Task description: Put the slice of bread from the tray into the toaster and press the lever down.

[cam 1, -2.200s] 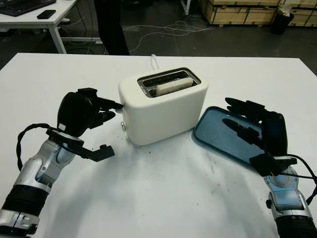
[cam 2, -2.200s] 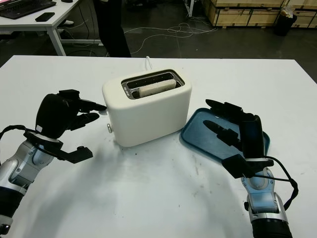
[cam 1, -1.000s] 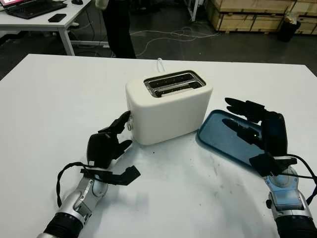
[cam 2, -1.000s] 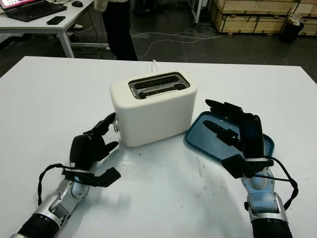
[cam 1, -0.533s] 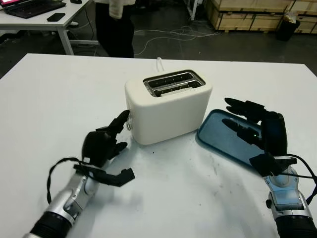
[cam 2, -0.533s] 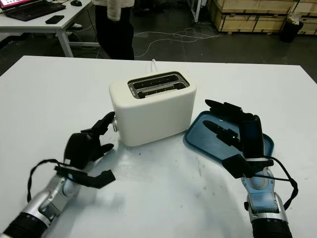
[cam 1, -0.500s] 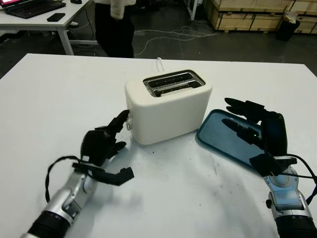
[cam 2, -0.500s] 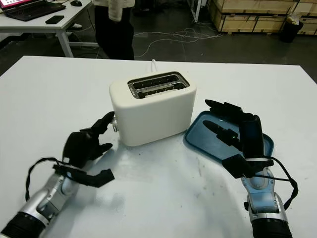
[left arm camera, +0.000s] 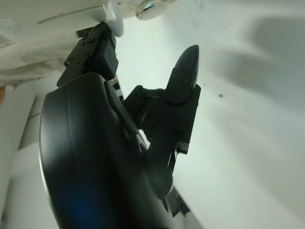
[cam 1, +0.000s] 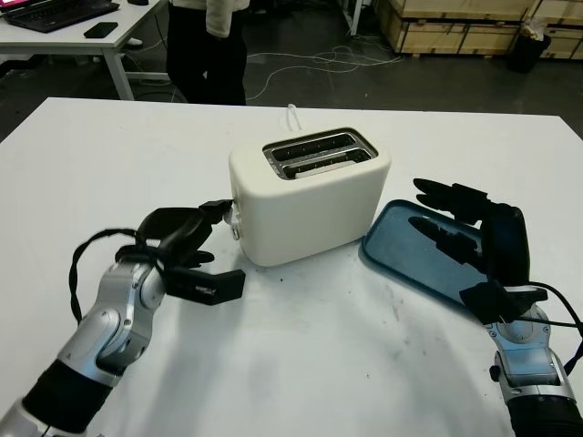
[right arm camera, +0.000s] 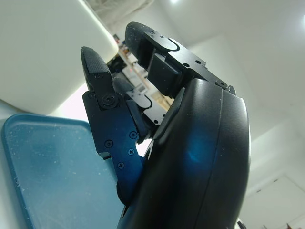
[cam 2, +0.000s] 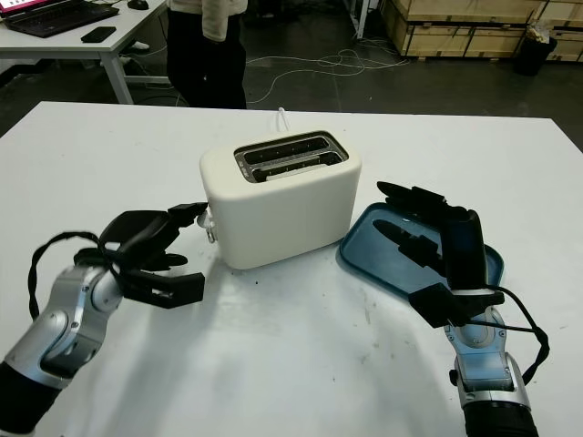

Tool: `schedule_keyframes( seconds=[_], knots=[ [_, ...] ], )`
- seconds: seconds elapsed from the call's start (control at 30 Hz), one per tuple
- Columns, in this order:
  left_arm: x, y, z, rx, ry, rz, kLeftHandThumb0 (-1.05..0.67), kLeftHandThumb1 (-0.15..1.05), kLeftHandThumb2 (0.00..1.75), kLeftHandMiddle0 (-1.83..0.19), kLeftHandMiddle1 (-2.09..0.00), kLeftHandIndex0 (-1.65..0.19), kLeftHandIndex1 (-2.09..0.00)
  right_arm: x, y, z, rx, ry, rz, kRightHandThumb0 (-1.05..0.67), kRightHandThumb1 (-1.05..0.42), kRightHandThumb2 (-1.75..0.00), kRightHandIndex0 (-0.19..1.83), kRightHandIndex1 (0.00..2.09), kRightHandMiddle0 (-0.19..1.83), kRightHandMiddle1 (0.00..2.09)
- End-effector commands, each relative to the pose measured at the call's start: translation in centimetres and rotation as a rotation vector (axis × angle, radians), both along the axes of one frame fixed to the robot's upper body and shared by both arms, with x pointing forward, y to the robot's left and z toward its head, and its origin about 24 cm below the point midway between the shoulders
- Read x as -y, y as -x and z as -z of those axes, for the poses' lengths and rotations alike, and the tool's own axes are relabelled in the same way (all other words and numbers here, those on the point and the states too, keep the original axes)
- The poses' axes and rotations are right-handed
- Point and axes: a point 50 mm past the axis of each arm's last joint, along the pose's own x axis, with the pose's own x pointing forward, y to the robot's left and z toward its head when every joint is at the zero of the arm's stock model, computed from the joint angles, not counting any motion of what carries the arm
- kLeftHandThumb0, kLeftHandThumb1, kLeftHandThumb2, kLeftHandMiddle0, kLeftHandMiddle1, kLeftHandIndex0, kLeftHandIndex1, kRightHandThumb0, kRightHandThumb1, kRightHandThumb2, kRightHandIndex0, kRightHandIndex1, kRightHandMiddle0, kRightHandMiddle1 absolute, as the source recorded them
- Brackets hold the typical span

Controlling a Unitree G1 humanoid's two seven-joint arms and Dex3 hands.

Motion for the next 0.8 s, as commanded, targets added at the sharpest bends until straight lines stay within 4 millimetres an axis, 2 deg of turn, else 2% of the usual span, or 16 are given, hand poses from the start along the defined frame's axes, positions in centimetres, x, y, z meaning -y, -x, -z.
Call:
schedule_keyframes(
  seconds=[0.0, 0.1, 0.5, 0.77],
  knots=[
    [4.4, 1.4, 0.7, -0.069, 0.047, 0.228, -0.16, 0.92, 0.03, -0.93, -1.41, -0.97, -1.14, 0.2, 0.0, -0.2, 0.002, -0.010, 0.006, -0.33, -0.83, -0.01, 1.06, 0.01, 0.95, 0.00],
    [4.5, 1.3, 0.6, -0.077, 0.061, 0.228, -0.18, 0.92, 0.06, -0.89, -1.49, -0.94, -1.21, 0.2, 0.0, -0.3, 0.001, -0.013, 0.007, -0.32, -0.83, 0.00, 1.06, 0.00, 0.95, 0.00],
    [4.7, 1.2, 0.8, -0.015, 0.045, 0.260, -0.26, 0.92, 0.05, -0.92, -1.49, -0.95, -1.28, 0.0, 0.0, -0.2, -0.001, -0.005, 0.011, -0.31, -0.83, 0.00, 1.06, 0.00, 0.95, 0.00],
    [5.3, 1.0, -0.5, 0.020, 0.006, 0.287, -0.24, 0.92, 0.10, -0.89, -1.56, -0.89, -1.37, 0.1, 0.0, -0.2, 0.000, -0.002, 0.011, -0.32, -0.82, 0.00, 1.06, 0.00, 0.95, 0.00]
  ],
)
